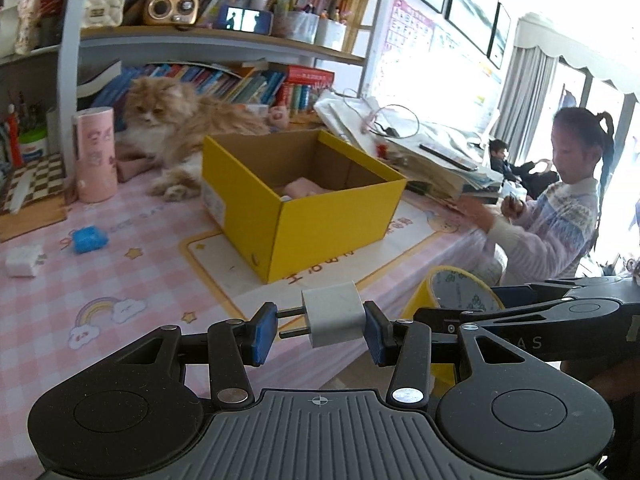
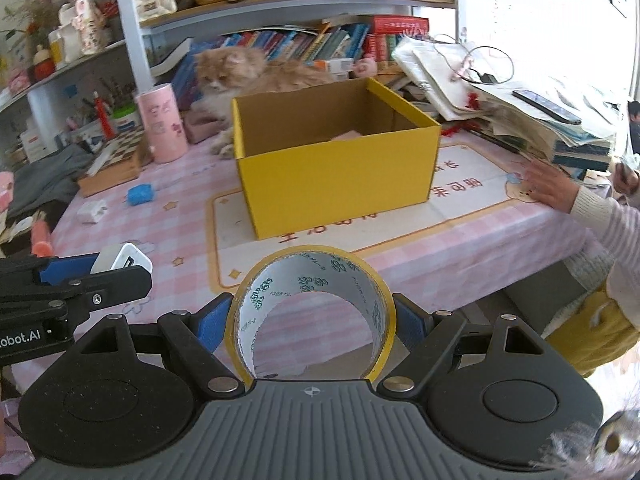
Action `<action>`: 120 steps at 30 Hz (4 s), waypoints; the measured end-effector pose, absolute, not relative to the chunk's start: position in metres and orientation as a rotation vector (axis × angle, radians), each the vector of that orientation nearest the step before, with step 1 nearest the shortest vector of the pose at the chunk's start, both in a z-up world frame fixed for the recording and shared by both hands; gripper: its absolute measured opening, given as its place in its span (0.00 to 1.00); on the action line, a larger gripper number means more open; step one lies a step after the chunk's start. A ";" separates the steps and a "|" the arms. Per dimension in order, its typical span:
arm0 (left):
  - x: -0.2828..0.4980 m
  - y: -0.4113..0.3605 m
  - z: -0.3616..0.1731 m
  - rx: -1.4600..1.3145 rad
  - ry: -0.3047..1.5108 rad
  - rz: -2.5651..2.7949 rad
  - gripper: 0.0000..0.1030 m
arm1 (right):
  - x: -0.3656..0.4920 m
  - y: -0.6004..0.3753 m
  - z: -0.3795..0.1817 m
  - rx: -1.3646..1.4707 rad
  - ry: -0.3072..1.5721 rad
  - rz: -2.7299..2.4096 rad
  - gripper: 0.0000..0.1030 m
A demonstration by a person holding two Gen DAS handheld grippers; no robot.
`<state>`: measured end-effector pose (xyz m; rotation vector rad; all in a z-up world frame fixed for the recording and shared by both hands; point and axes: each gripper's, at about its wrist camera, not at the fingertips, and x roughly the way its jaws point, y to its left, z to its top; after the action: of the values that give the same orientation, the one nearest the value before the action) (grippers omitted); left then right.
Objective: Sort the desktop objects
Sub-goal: 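Carry the white plug and tape roll with both tools toward the yellow box, then lower both tools into the yellow box and open them to drop plug and tape, then raise both open tools out of the box and back over the table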
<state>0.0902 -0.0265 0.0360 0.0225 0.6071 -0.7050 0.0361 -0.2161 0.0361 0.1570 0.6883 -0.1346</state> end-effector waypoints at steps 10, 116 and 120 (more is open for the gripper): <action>0.102 -0.050 0.036 0.069 0.598 -0.700 0.44 | 0.052 -0.238 0.037 0.177 0.682 -0.137 0.79; 0.199 -0.143 0.048 0.164 0.526 -0.350 0.79 | 0.229 -0.337 0.048 0.011 0.565 0.117 0.84; 0.190 -0.136 0.048 0.167 0.516 -0.363 0.80 | 0.213 -0.335 0.050 0.020 0.548 0.069 0.84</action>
<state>0.1903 -0.1359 0.0482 0.1665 0.5163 -0.3625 0.2134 -0.3346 0.0498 0.0202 0.5477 0.0689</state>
